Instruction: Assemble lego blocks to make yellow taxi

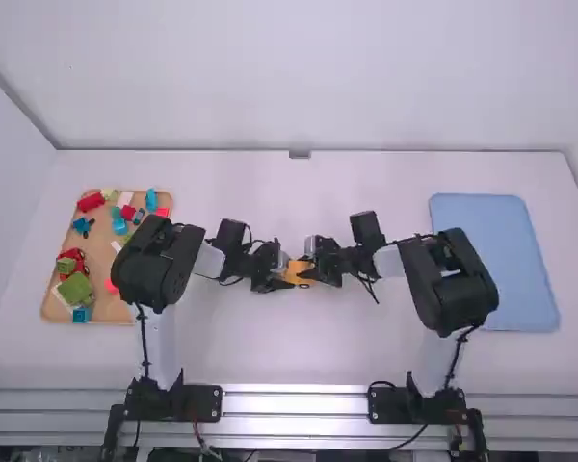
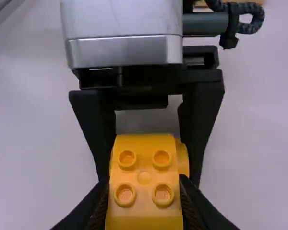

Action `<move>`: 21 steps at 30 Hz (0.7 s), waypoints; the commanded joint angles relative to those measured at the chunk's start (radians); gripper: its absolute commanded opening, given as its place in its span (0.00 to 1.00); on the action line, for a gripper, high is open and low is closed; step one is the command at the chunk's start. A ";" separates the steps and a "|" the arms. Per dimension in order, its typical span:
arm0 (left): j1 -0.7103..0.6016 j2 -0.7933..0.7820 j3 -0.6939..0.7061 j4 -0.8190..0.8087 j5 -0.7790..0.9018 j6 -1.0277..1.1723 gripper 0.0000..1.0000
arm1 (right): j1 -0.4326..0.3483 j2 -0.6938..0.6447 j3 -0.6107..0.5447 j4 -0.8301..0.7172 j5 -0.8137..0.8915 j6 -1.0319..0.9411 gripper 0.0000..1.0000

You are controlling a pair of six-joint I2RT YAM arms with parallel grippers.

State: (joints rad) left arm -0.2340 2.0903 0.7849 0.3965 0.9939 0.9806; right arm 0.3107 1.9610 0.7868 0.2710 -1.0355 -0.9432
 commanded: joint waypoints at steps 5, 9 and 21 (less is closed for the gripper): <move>-0.010 0.047 -0.047 -0.037 -0.191 -0.023 0.05 | -0.002 0.023 0.019 -0.021 -0.007 0.003 0.17; -0.009 0.047 -0.047 -0.025 -0.191 -0.032 0.06 | -0.001 0.035 0.019 -0.023 -0.012 0.003 0.17; -0.007 0.047 -0.043 -0.023 -0.190 -0.049 0.08 | 0.011 0.044 0.019 -0.019 0.024 0.004 0.15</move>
State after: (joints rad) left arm -0.2348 2.0903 0.7788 0.4133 0.9916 0.9653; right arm 0.3138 1.9808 0.7921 0.2619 -1.0435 -0.9459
